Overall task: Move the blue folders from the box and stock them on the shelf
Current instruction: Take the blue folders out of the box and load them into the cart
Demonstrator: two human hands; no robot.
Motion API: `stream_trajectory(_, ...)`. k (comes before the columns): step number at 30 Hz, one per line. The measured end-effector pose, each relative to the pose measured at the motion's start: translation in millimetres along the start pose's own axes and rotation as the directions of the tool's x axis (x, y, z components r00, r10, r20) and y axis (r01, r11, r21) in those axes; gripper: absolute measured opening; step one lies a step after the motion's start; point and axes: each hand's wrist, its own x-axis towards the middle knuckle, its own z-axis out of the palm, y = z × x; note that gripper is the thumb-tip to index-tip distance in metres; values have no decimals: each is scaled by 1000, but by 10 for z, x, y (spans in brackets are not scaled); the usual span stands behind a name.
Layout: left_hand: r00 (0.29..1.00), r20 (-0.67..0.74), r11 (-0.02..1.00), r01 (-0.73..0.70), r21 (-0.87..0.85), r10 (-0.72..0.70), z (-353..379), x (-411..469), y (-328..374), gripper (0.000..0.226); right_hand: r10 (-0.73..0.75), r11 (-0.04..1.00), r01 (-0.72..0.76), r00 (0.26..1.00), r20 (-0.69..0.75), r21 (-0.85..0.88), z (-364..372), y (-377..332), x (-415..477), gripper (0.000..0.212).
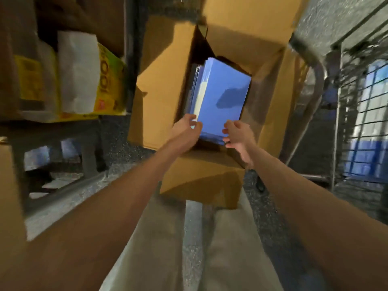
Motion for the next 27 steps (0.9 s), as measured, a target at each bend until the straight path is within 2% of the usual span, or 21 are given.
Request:
stream_trajectory(3,999,-9,999,39,24,-39,379,513,-203,58,-8,998,8,1000,-4,-64,91,179,590,35)
stream_trajectory(8,998,-56,993,42,109,-36,763,1268,-374,52,-6,998,7,1000,11,-59,169,434,1377,34)
stream_trajectory(13,990,-121,994,77,73,-67,1008,1758,-510,57,-59,992,60,998,14,-112,266,594,1907,48)
stream_trajectory(18,951,-295,994,105,17,-95,1144,1805,-511,50,-70,991,70,998,10,-111,311,680,2093,46)
stream_trajectory(24,949,-304,975,19,-221,-87,1252,1605,-419,47,-152,984,151,988,2,-94,264,583,2036,60)
stream_trajectory(27,972,-217,920,-4,-392,-88,1263,1479,-313,42,-184,982,183,983,-8,-44,200,405,2007,95)
